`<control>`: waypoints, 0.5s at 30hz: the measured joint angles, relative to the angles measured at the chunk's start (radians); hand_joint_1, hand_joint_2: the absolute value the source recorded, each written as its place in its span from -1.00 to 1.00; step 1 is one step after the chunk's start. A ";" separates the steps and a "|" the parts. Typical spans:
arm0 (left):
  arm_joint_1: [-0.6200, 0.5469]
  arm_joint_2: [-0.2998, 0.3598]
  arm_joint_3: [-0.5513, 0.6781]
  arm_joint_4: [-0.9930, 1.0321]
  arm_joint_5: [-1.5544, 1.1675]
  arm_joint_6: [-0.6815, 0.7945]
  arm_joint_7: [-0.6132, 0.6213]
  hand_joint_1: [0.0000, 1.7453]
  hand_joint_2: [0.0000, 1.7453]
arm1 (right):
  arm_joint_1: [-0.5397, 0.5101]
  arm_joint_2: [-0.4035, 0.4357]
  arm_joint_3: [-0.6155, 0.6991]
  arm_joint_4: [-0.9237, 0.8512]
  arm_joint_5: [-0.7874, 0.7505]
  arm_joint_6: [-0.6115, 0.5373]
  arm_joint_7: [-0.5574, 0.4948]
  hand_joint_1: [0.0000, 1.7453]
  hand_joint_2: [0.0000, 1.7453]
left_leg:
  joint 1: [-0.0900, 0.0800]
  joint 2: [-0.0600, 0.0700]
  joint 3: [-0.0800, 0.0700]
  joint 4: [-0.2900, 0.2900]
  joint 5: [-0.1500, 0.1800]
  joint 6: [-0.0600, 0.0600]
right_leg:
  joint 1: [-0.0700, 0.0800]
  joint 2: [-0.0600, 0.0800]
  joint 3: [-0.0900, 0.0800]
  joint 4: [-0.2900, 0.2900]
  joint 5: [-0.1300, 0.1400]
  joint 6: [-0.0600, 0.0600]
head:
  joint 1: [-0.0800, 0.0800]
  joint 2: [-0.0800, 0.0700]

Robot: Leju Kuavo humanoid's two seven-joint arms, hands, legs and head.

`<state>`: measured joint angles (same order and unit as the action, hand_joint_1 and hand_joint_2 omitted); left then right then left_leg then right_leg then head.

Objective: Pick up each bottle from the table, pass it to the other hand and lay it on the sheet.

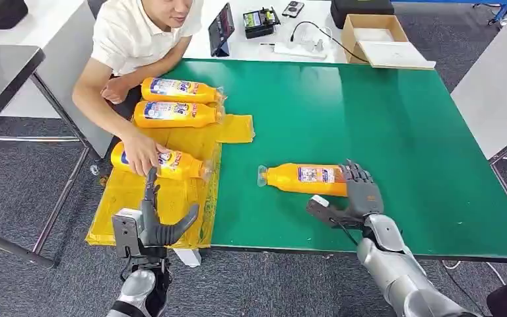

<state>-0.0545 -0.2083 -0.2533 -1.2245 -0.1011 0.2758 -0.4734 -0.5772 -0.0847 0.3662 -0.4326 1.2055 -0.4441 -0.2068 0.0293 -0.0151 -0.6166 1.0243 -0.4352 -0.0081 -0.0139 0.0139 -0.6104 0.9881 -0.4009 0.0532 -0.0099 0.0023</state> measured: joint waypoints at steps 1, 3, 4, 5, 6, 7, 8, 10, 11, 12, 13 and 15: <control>-0.001 0.000 -0.004 0.001 0.014 -0.008 0.007 -1.00 1.00 | 0.000 0.002 0.002 0.002 -0.002 -0.011 -0.005 -1.00 1.00 | 0.000 0.000 0.000 0.000 0.000 0.000 | 0.000 0.000 0.000 0.000 0.000 0.000 | 0.000 0.000; -0.005 -0.003 -0.005 0.011 0.039 -0.027 0.021 -1.00 1.00 | 0.000 0.010 0.003 0.007 -0.004 -0.019 -0.006 -1.00 1.00 | 0.000 0.000 0.000 0.000 0.000 0.000 | 0.000 0.000 0.000 0.000 0.000 0.000 | 0.000 0.000; -0.008 -0.004 -0.006 0.018 0.048 -0.032 0.025 -1.00 1.00 | 0.000 0.013 0.004 0.009 -0.003 -0.019 -0.005 -1.00 1.00 | 0.000 0.000 0.000 0.000 0.000 0.000 | 0.000 0.000 0.000 0.000 0.000 0.000 | 0.000 0.000; -0.012 -0.006 -0.008 0.029 0.051 -0.035 0.025 -1.00 1.00 | 0.000 0.018 0.004 0.015 -0.002 -0.017 0.000 -1.00 1.00 | 0.000 0.000 0.000 0.000 0.000 0.000 | 0.000 0.000 0.000 0.000 0.000 0.000 | 0.000 0.000; -0.018 -0.008 -0.011 0.039 0.053 -0.038 0.025 -1.00 1.00 | 0.000 0.022 0.003 0.018 -0.004 -0.011 0.005 -1.00 1.00 | 0.000 0.000 0.000 0.000 0.000 0.000 | 0.000 0.000 0.000 0.000 0.000 0.000 | 0.000 0.000; -0.021 -0.008 -0.014 0.046 0.052 -0.039 0.024 -1.00 1.00 | -0.001 0.024 0.003 0.021 -0.005 -0.005 0.015 -1.00 1.00 | 0.000 0.000 0.000 0.000 0.000 0.000 | 0.000 0.000 0.000 0.000 0.000 0.000 | 0.000 0.000; -0.023 -0.009 -0.018 0.051 0.048 -0.037 0.022 -1.00 1.00 | -0.003 0.027 0.002 0.028 -0.003 0.012 0.034 -1.00 1.00 | 0.000 0.000 0.000 0.000 0.000 0.000 | 0.000 0.001 0.000 0.000 0.000 0.000 | 0.000 0.000; -0.023 -0.008 -0.024 0.056 0.040 -0.029 0.023 -1.00 1.00 | -0.011 0.030 0.001 0.035 0.009 0.084 0.085 -1.00 1.00 | 0.000 0.004 0.002 0.000 -0.001 -0.001 | 0.000 0.003 0.000 0.000 0.000 0.000 | 0.000 0.000; -0.023 -0.007 -0.025 0.056 0.036 -0.029 0.026 -1.00 1.00 | -0.019 0.030 0.002 0.039 0.020 0.131 0.113 -1.00 1.00 | 0.000 0.005 0.004 0.000 -0.002 -0.001 | 0.000 0.005 0.001 0.000 0.000 0.000 | 0.000 0.000; -0.023 -0.006 -0.027 0.056 0.030 -0.027 0.031 -1.00 1.00 | -0.030 0.030 0.005 0.044 0.037 0.180 0.151 -1.00 1.00 | 0.000 0.007 0.006 0.000 -0.003 -0.001 | 0.000 0.007 0.003 -0.001 0.000 0.000 | 0.000 0.000; -0.022 -0.005 -0.027 0.056 0.027 -0.026 0.035 -1.00 1.00 | -0.039 0.031 0.010 0.047 0.060 0.214 0.188 -1.00 1.00 | 0.000 0.007 0.010 0.000 -0.004 -0.001 | 0.000 0.008 0.005 -0.001 -0.001 -0.001 | 0.000 0.000; -0.021 -0.002 -0.028 0.056 0.021 -0.026 0.042 -1.00 1.00 | -0.044 0.031 0.021 0.047 0.089 0.232 0.236 -1.00 1.00 | 0.000 0.007 0.017 -0.001 -0.006 -0.001 | 0.001 0.008 0.003 -0.001 -0.005 -0.001 | 0.000 0.000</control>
<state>-0.0758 -0.2106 -0.2811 -1.1681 -0.0805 0.2502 -0.4318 -0.6215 -0.0538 0.3876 -0.3853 1.2944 -0.2121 0.0291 0.0295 -0.0082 -0.5994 1.0237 -0.4414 -0.0088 -0.0133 0.0218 -0.6074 0.9868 -0.4056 0.0525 -0.0099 0.0023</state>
